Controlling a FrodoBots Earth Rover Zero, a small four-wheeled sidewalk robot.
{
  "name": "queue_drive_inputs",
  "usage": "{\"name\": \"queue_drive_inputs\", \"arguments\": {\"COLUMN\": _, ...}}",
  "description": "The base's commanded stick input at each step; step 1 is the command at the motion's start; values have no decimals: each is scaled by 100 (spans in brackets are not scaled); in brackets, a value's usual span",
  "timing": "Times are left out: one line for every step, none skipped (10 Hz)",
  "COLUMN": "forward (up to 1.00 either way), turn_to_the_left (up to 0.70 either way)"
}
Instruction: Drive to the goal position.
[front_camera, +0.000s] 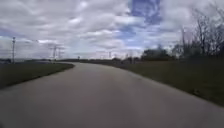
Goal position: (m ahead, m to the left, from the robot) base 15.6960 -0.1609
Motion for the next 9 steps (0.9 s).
{"name": "queue_drive_inputs", "arguments": {"forward": 100, "turn_to_the_left": 0}}
{"name": "queue_drive_inputs", "arguments": {"forward": 100, "turn_to_the_left": 0}}
{"name": "queue_drive_inputs", "arguments": {"forward": 100, "turn_to_the_left": 0}}
{"name": "queue_drive_inputs", "arguments": {"forward": 100, "turn_to_the_left": 0}}
{"name": "queue_drive_inputs", "arguments": {"forward": 100, "turn_to_the_left": 0}}
{"name": "queue_drive_inputs", "arguments": {"forward": 100, "turn_to_the_left": 0}}
{"name": "queue_drive_inputs", "arguments": {"forward": 100, "turn_to_the_left": 0}}
{"name": "queue_drive_inputs", "arguments": {"forward": 100, "turn_to_the_left": 0}}
{"name": "queue_drive_inputs", "arguments": {"forward": 100, "turn_to_the_left": 0}}
